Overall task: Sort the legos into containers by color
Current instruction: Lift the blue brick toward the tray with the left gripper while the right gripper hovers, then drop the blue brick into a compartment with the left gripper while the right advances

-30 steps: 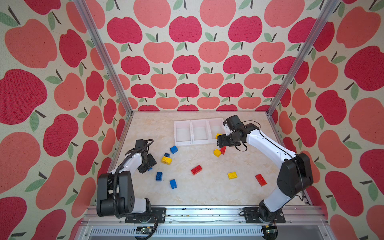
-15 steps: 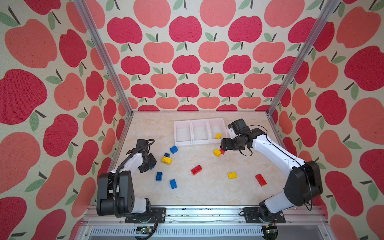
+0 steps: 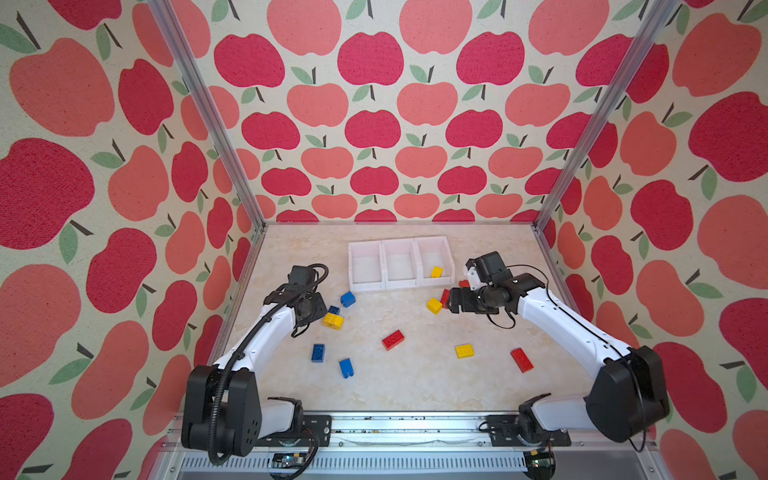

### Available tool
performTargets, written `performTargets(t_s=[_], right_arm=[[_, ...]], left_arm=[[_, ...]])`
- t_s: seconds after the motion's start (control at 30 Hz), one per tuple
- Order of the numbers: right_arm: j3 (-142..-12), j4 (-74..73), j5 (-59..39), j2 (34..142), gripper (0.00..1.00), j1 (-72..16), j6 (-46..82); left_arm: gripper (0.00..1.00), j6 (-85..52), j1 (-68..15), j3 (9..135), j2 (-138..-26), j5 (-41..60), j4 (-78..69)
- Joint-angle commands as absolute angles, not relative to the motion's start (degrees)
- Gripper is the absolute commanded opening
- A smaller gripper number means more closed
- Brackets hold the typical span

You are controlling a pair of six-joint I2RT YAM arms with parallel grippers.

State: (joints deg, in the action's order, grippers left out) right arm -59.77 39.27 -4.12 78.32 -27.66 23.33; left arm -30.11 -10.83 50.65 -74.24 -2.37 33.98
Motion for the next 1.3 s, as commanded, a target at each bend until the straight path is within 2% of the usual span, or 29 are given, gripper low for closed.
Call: performTargets(t_s=[0.0,0.2,0.4,0.7,0.97,1.07,1.2,1.27], right_arm=[[-58.2,38.0,-5.1,76.0,0.96,-27.1,24.9],[-56.5,37.3,-6.0,74.6,0.97,-27.0,25.6],[-56.0,36.8,-7.0,74.0,0.97,-27.0,26.3],[-57.6,39.2,-6.1,72.7,0.97,-27.0,26.0],[-57.1,40.9,-5.1,70.4,0.99,-26.5,26.0],[-56.8,41.2,-5.2,70.0,0.99,-26.0,25.9],[-56.7,42.0,-5.3,69.9,0.99,-25.6,25.6],[-56.7,42.3,-5.3,69.8,0.99,-25.2,25.5]], left_arm=[[0.18,-30.2,-14.9,55.3,-73.8,-6.7,35.6],[0.18,-27.6,-23.6,64.8,-80.5,-8.5,33.3],[0.18,-23.5,-27.5,75.3,-91.7,-5.7,31.6],[0.17,-19.7,-26.8,84.8,-105.0,-2.4,28.8],[0.18,-18.2,-25.9,88.5,-112.7,-3.9,28.0],[0.25,-18.2,-25.8,89.1,-114.0,-4.5,27.0],[0.50,-18.3,-25.7,89.9,-115.0,-4.7,26.8],[0.58,-18.4,-25.7,89.8,-114.8,-4.8,26.7]])
